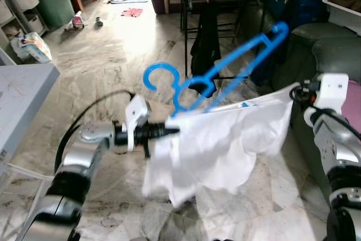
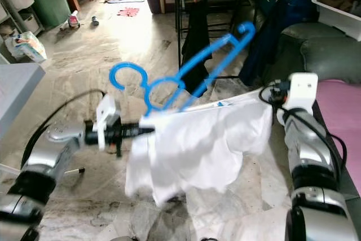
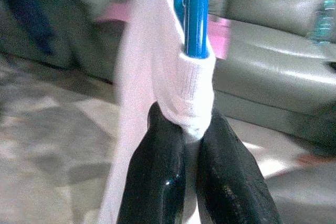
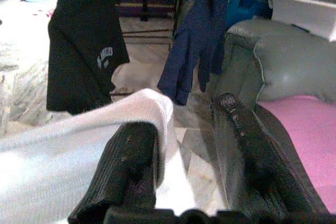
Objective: Hang hanger
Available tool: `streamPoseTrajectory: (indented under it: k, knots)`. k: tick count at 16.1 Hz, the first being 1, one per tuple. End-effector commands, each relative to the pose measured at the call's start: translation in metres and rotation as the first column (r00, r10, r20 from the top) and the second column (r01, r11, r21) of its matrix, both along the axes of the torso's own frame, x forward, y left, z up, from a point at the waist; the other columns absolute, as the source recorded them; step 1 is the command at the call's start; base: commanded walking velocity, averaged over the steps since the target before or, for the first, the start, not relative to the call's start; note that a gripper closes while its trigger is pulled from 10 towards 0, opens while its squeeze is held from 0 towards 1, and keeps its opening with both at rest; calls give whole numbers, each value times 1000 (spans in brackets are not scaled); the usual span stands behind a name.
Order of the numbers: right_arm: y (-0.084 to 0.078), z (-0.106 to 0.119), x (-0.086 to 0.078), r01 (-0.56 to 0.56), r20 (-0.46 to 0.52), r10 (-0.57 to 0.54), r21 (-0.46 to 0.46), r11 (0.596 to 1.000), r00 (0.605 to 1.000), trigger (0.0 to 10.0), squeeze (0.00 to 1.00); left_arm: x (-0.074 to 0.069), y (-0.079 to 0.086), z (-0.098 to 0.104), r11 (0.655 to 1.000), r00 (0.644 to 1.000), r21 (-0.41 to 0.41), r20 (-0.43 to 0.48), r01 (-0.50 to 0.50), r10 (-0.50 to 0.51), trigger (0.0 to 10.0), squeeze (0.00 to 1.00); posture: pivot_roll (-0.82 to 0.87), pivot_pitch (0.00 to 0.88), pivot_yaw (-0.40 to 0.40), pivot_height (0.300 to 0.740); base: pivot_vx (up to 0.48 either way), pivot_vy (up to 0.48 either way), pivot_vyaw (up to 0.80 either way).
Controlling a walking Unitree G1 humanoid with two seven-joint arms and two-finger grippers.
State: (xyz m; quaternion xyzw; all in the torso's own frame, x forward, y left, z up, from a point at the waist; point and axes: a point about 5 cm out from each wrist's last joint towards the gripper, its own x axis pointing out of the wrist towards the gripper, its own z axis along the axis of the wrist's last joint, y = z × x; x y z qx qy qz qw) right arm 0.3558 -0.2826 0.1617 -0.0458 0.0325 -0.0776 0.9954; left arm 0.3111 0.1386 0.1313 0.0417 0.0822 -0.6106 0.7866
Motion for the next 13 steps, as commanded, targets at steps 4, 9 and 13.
streamPoseTrajectory:
  k: [4, 9, 13]
  knots:
    - [-20, 9, -3, 115, 24, -115, -4, 993, 993, 0, 0, -17, 18, -8, 995, 988, 43, -130, 88, -82, 0, 0, -38, 61, -11, 740, 0, 0, 0]
    - [-19, 14, -1, 108, 61, -108, -1, 994, 992, 0, 0, -30, 23, -32, 970, 955, 156, -264, 184, -139, 0, 0, -46, 54, -7, 740, 0, 0, 0]
    - [-14, 27, 1, 68, 147, -70, 14, 998, 987, 0, 0, -33, 21, -37, 962, 944, 184, -300, 202, -141, 0, 0, -47, 51, -9, 740, 0, 0, 0]
